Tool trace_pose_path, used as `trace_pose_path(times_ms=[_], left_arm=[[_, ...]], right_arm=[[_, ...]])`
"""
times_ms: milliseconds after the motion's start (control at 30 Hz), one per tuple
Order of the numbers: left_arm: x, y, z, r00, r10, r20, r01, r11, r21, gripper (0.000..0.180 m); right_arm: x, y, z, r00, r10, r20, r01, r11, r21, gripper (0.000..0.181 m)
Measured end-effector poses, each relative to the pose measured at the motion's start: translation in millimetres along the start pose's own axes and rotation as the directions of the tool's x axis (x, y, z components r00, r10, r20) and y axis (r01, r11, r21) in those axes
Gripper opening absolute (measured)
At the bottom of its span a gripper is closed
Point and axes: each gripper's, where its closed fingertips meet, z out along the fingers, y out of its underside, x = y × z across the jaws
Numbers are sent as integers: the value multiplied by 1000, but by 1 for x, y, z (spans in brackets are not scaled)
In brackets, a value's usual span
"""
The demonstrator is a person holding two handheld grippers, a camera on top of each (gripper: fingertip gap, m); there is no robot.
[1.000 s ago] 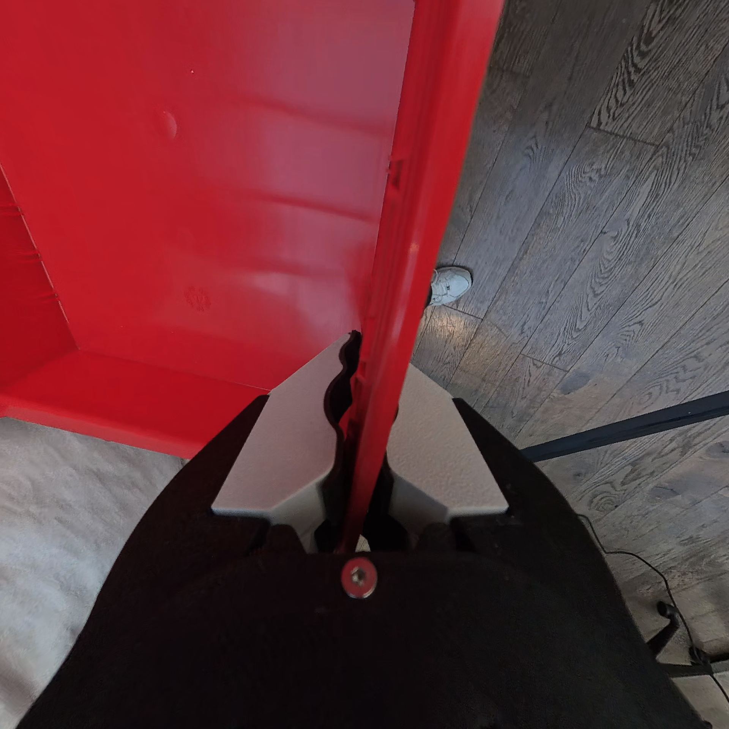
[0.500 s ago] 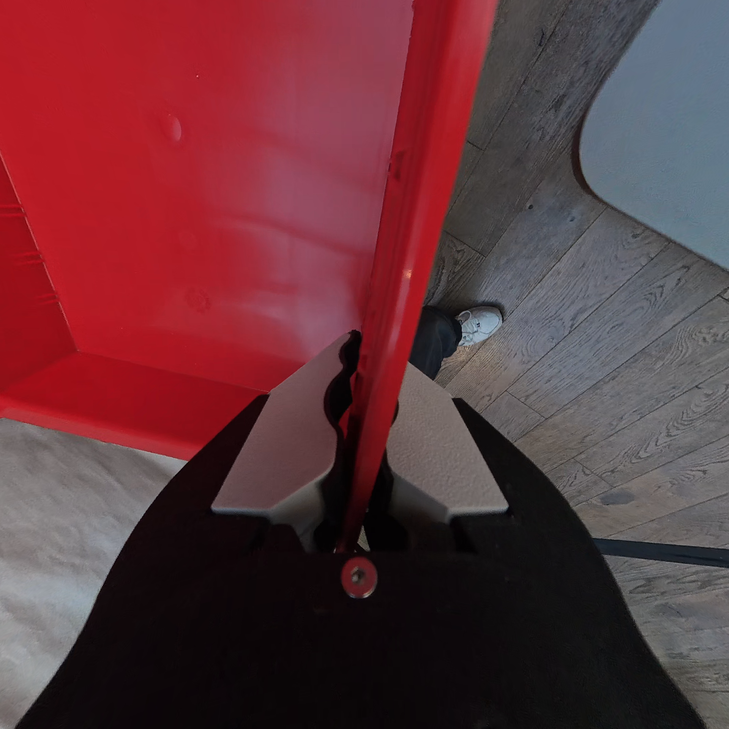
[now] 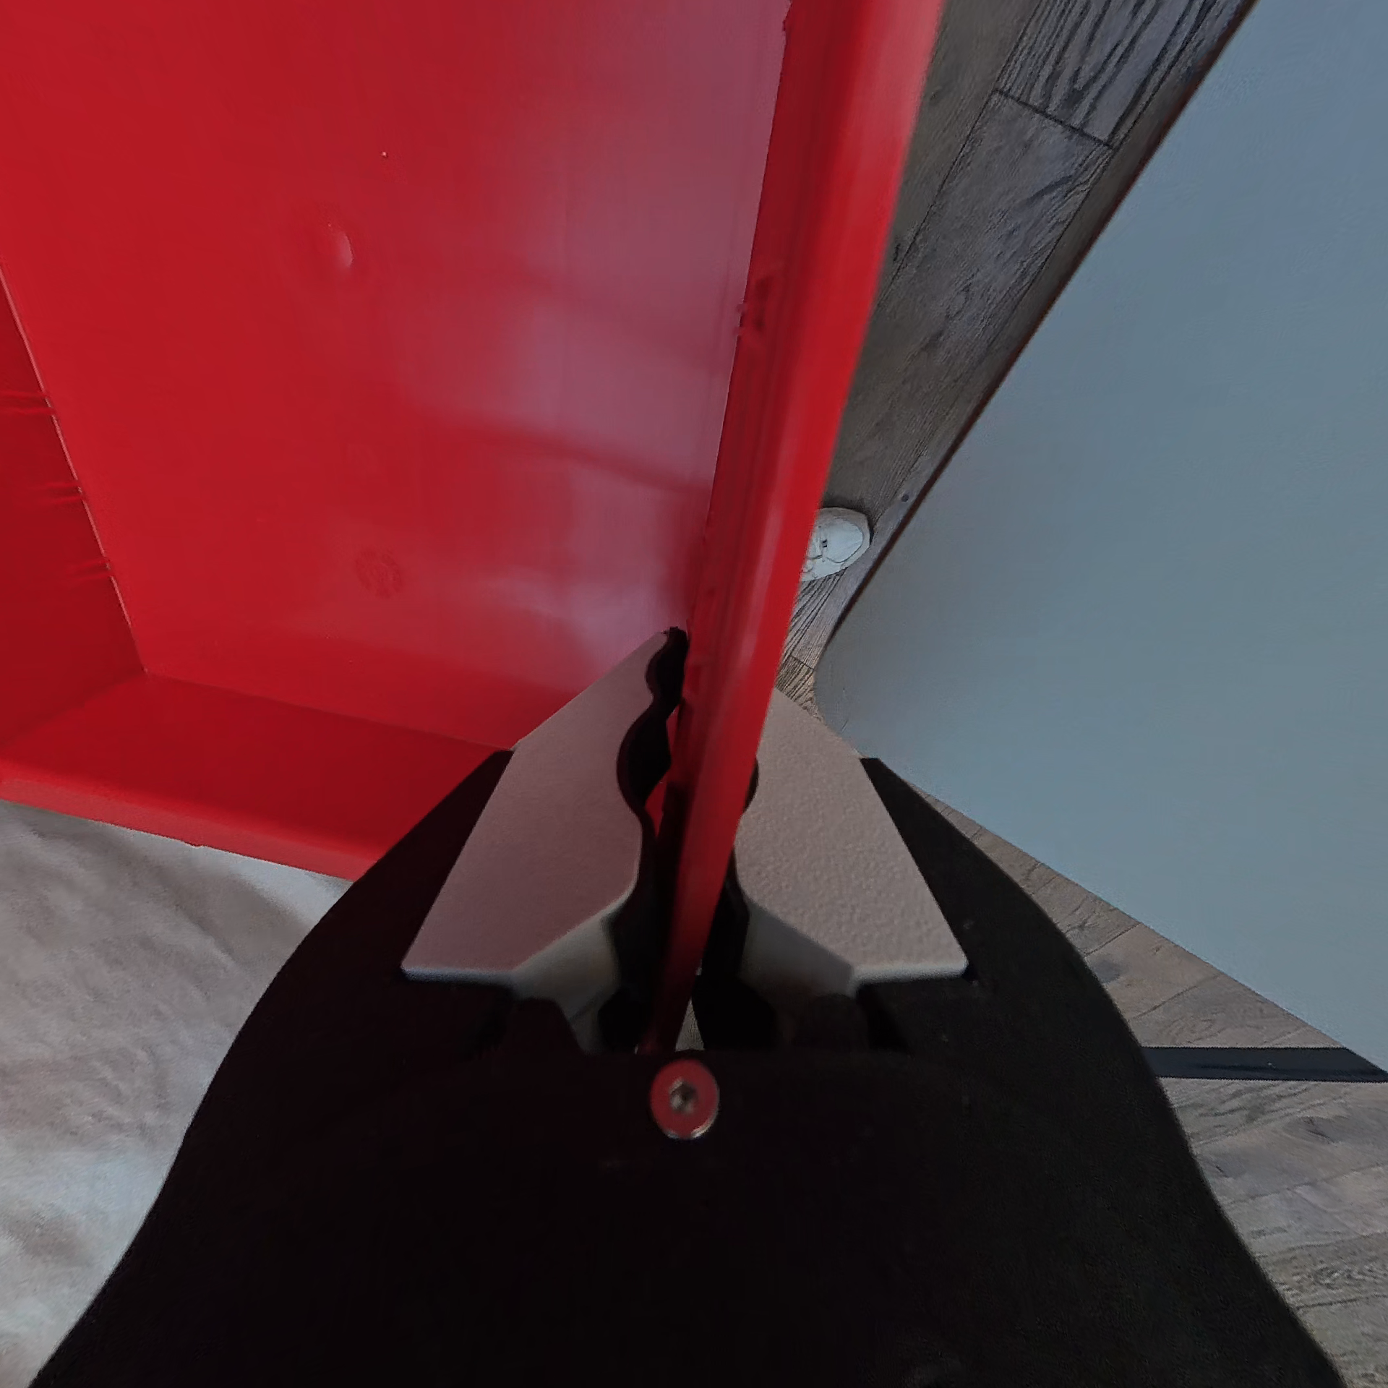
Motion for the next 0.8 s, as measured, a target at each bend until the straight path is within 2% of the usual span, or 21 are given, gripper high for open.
trace_pose_path(times_ms=[167,333,500,800], left_arm=[[-1,-32,47,995,-27,-101,18,996,-89,86],[-22,-67,86,984,113,-141,-140,970,-201,85],[-54,-106,115,959,118,-257,-188,944,-271,85],[-142,-164,116,921,160,-355,-292,886,-361,82]], right_arm=[[39,-10,-19,995,87,-50,-84,995,50,1],[84,-39,-41,975,184,-124,-171,979,107,1],[119,-85,-59,941,296,-163,-271,949,160,1],[184,-163,-59,875,437,-209,-417,899,132,2]])
